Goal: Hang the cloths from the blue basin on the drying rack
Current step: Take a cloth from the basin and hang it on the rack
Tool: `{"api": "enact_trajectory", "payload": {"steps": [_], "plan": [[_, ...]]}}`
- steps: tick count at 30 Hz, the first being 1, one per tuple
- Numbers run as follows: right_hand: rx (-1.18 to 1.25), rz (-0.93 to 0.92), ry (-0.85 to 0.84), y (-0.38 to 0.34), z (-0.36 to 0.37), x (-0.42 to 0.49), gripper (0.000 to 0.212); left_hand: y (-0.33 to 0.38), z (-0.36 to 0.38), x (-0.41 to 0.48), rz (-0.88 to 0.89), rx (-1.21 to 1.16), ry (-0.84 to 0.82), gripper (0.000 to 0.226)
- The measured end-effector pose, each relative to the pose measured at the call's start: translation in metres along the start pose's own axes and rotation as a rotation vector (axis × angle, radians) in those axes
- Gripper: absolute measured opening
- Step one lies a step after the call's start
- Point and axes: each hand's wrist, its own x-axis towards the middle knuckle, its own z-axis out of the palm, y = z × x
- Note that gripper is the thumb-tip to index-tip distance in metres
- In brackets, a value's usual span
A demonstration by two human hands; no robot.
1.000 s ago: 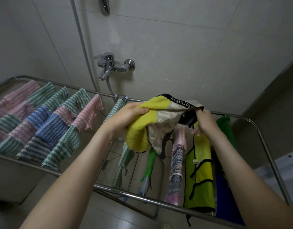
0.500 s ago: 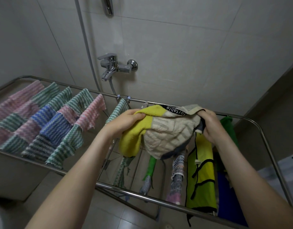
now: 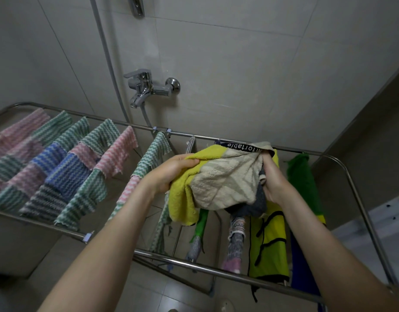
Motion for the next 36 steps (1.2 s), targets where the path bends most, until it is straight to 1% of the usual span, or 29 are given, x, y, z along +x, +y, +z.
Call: {"api": "enact_trajectory", "payload": {"steps": [2,4,6,7,9,11,12,14,16,18,19,20,21,22,23,24,26,27,29,31,34,36], "plan": [[0.047,0.045,-0.03,0.002,0.003,-0.005,0.049,-0.002,0.002,0.004,-0.003,0.034,-0.004,0.024],[0.084,0.065,0.01,0.003,0.006,-0.008,0.046,-0.004,0.003,0.007,-0.008,0.041,-0.019,0.022],[0.111,0.1,0.008,0.008,0.007,-0.004,0.05,-0.004,0.005,0.01,-0.022,0.031,-0.025,0.022],[0.107,0.127,-0.005,0.011,0.006,0.0,0.055,-0.004,0.006,0.012,-0.03,0.035,-0.007,0.022],[0.083,0.187,-0.002,0.02,0.002,0.013,0.06,-0.006,0.004,0.019,-0.037,0.101,0.082,0.022],[0.032,0.207,-0.015,0.028,-0.001,0.024,0.058,-0.012,-0.001,0.028,-0.048,0.239,0.171,0.023],[-0.014,0.202,-0.024,0.033,-0.006,0.031,0.061,-0.017,-0.004,0.031,-0.063,0.307,0.185,0.023],[-0.066,0.164,-0.029,0.042,-0.019,0.043,0.085,-0.026,-0.005,0.037,-0.102,0.404,0.167,0.019],[-0.054,0.137,-0.076,0.049,-0.033,0.051,0.099,-0.033,-0.004,0.04,-0.139,0.439,0.14,0.018],[-0.094,0.161,-0.132,0.049,-0.034,0.048,0.11,-0.037,-0.004,0.042,-0.159,0.475,0.127,0.025],[-0.131,0.168,-0.154,0.051,-0.036,0.048,0.108,-0.038,-0.005,0.043,-0.167,0.489,0.135,0.029],[-0.152,0.161,-0.189,0.053,-0.036,0.045,0.098,-0.039,-0.006,0.044,-0.17,0.498,0.148,0.033],[-0.169,0.159,-0.204,0.054,-0.035,0.042,0.084,-0.04,-0.007,0.045,-0.17,0.51,0.162,0.036],[-0.186,0.163,-0.191,0.055,-0.033,0.04,0.071,-0.042,-0.007,0.046,-0.174,0.517,0.176,0.038],[-0.197,0.166,-0.166,0.056,-0.031,0.039,0.062,-0.042,-0.006,0.047,-0.184,0.518,0.185,0.038],[-0.191,0.175,-0.14,0.056,-0.028,0.037,0.054,-0.044,-0.005,0.048,-0.193,0.505,0.19,0.033],[-0.148,0.197,-0.082,0.056,-0.025,0.037,0.037,-0.049,-0.003,0.05,-0.214,0.456,0.194,0.018],[-0.121,0.216,-0.056,0.058,-0.025,0.038,0.033,-0.05,-0.003,0.051,-0.222,0.432,0.206,0.014],[-0.088,0.246,-0.025,0.062,-0.025,0.04,0.031,-0.055,-0.006,0.056,-0.208,0.417,0.261,0.019],[-0.043,0.236,0.004,0.066,-0.023,0.045,0.034,-0.058,-0.01,0.061,-0.181,0.412,0.325,0.022],[0.057,0.177,0.088,0.074,-0.027,0.065,0.052,-0.055,-0.014,0.071,-0.166,0.381,0.406,0.017],[0.107,0.174,0.109,0.076,-0.028,0.077,0.062,-0.046,-0.014,0.079,-0.158,0.386,0.445,0.015]]}}
